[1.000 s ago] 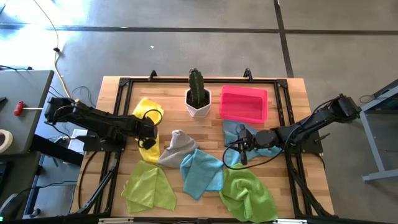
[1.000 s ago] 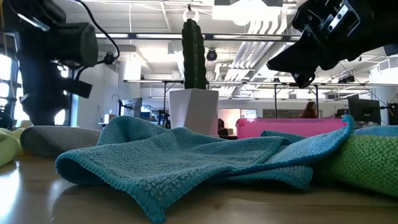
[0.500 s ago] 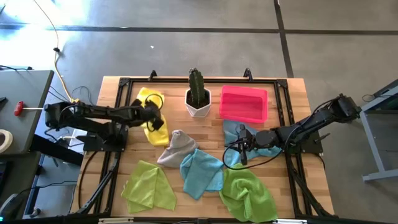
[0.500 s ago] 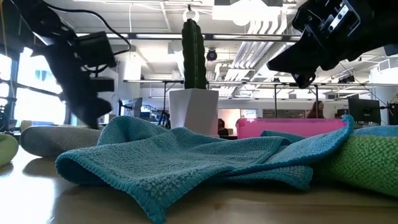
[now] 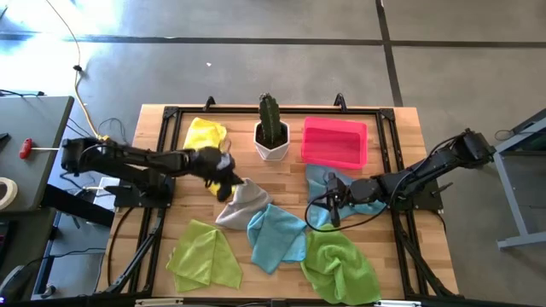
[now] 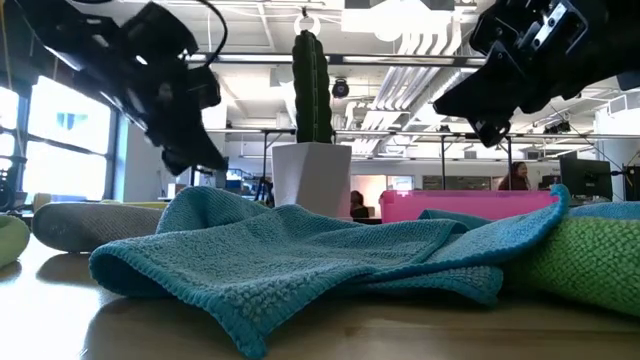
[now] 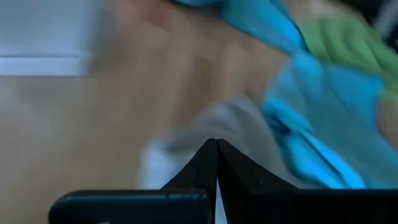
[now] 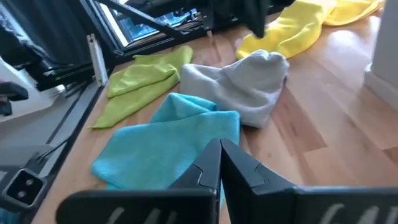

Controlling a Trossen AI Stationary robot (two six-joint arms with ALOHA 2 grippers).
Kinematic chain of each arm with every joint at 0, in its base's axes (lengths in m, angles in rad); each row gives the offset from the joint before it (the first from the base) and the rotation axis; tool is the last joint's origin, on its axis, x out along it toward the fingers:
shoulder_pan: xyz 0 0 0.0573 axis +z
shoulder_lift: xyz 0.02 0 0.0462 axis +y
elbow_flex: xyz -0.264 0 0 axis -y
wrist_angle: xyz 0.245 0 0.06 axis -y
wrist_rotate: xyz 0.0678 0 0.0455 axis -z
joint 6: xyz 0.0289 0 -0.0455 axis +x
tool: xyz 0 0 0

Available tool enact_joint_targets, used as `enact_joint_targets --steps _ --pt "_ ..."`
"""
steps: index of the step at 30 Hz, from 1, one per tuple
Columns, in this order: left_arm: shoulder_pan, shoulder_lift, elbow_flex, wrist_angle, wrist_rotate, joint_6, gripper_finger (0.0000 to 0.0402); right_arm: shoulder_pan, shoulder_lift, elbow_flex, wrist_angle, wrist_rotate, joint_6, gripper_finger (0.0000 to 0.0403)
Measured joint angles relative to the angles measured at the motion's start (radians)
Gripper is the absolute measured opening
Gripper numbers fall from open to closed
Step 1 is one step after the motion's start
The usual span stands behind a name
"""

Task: Fold microfiber towels
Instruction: Prepare the towels

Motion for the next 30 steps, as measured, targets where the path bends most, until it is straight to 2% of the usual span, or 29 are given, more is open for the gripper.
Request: enact_joint_targets --steps 6,12,16,22,30 --pt "-0.186 0.092 0.000 0.017 -0.178 0.008 0.0000 0.036 0.053 0.000 0.032 0.044 0.057 0.0000" --pt "-0.272 0.221 0.000 0.040 -0.194 0.020 0.0000 0.072 0.130 0.000 0.035 0.078 0.129 0.0000" --pt "-0.295 0.274 0.006 -0.015 -0.198 -0.028 0.0000 0.091 0.149 0.000 0.038 0.078 0.157 0.0000" --pt "-0.315 0.247 0.014 -0.144 -0.205 -0.087 0.0000 0.106 0.150 0.000 0.004 0.078 0.148 0.0000" --pt "-0.316 0.093 0.004 -0.425 -0.200 -0.131 0.0000 0.107 0.150 0.000 -0.090 0.078 0.165 0.0000"
